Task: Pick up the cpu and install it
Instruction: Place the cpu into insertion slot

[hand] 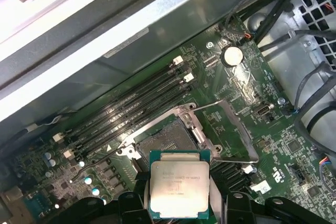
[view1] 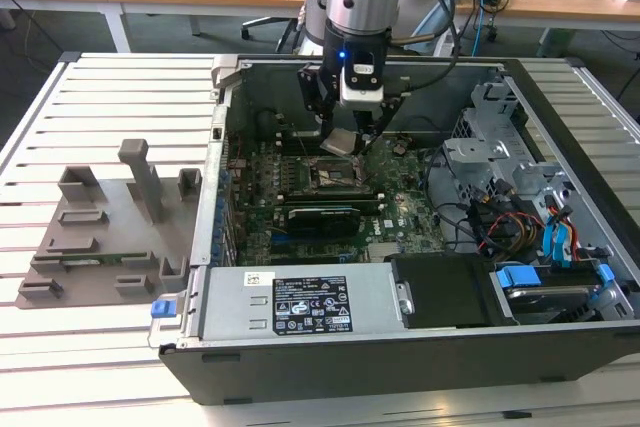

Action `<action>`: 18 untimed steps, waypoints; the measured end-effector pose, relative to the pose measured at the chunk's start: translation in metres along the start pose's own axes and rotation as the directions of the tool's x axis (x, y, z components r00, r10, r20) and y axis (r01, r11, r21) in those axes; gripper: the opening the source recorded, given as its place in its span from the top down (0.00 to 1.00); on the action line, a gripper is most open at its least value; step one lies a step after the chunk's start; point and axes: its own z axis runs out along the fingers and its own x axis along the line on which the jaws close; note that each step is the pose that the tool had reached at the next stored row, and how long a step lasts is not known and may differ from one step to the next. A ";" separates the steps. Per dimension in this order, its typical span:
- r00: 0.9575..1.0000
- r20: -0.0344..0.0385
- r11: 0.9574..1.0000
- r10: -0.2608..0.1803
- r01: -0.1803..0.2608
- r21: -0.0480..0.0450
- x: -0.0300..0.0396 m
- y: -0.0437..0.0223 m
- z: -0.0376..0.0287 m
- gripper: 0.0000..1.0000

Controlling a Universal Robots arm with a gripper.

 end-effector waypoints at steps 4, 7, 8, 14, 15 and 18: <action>0.999 -0.002 0.999 0.040 -0.040 0.000 0.0000 0.0000 0.0002 0.45; 0.998 -0.002 0.998 0.058 -0.058 0.001 0.0000 0.0000 0.0003 0.45; 0.998 -0.003 0.998 0.065 -0.065 0.001 0.0000 0.0000 0.0003 0.45; 0.993 -0.005 0.993 0.120 -0.120 0.001 0.0000 0.0000 0.0005 0.45; 0.992 -0.005 0.992 0.128 -0.128 0.002 0.0000 0.0000 0.0005 0.45; 0.987 -0.006 0.987 0.158 -0.158 0.002 0.0000 0.0000 0.0006 0.45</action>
